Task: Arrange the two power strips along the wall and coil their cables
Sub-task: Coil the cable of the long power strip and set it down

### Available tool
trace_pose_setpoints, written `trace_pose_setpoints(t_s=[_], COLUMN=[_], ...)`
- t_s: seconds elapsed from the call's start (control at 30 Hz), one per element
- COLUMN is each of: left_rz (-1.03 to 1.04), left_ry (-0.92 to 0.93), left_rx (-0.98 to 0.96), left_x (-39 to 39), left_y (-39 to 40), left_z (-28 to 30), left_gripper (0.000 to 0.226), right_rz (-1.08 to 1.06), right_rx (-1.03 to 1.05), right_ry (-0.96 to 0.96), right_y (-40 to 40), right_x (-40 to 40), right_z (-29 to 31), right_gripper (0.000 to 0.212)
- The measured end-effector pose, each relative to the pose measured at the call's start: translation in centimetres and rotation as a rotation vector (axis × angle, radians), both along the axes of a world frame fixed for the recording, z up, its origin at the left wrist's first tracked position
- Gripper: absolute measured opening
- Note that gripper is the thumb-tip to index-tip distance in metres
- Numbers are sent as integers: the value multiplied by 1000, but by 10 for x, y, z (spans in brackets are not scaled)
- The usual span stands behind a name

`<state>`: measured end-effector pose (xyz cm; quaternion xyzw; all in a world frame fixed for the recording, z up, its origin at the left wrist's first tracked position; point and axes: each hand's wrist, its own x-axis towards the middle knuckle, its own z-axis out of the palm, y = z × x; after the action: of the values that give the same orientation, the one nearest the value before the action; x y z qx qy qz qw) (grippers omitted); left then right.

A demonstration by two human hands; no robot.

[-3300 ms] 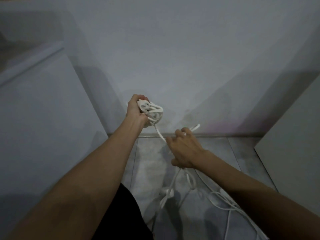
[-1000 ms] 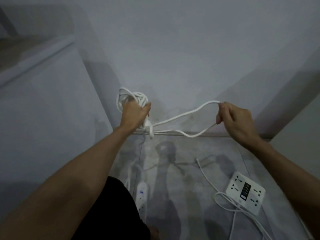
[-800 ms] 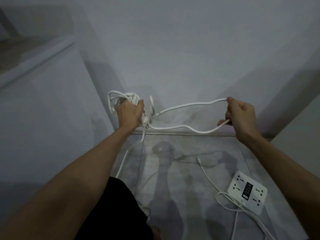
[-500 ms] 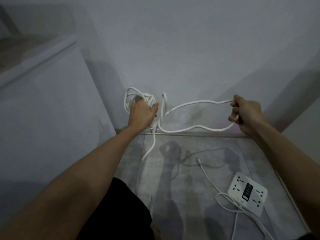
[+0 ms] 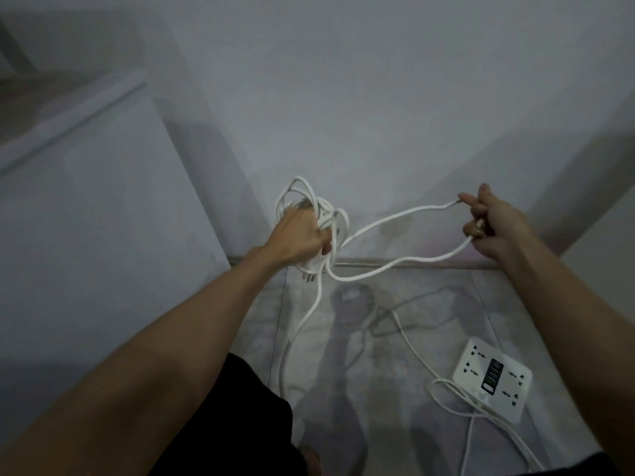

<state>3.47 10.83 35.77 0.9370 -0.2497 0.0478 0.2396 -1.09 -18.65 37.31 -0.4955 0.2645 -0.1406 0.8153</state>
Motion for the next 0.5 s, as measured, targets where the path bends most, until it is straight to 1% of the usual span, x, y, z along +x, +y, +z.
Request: trace_pose_setpoints(t_s=[0.03,0.07,0.1,0.13,0.17,0.2,0.23,0.3,0.37,0.43,0.5], left_rz=[-3,3,22,29,34,16,-43,-204,-301,-302,-229], left_ry=[48,110,206,292,360,402,416,477,609,753,862], left_rx=[32,45,31,-4,-21,-24,-16,-31,-102,-248,-363], left_x=[2,5,6,9,9,8,5,1,-5,-10,-11], left_y=[2,4,5,5,4,3,0,-4,-9,-17,-22], left_z=[-3,-7,-9,-11,-13,-14,-13,-13,-16,-21,-23], left_gripper=[26,35,45,51,48,39,33,37,39,39,45], right_rz=[46,95,146,202,259,312,359,426,400,306,245], right_rx=[50,94,131,159,172,159,116,-34,-168,-252,-326], right_ry=[-32,-62,-84,-96,-96,-81,-52,5,44,76,109], right_y=[1,1,2,5,7,10,14,24,33,38,38], right_x=[1,2,3,2,0,-3,-5,-7,-4,2,7], right_z=[1,4,8,10,10,9,5,-1,-7,-10,-14], right_gripper=[23,22,21,19,15,12,12,13,15,18,20])
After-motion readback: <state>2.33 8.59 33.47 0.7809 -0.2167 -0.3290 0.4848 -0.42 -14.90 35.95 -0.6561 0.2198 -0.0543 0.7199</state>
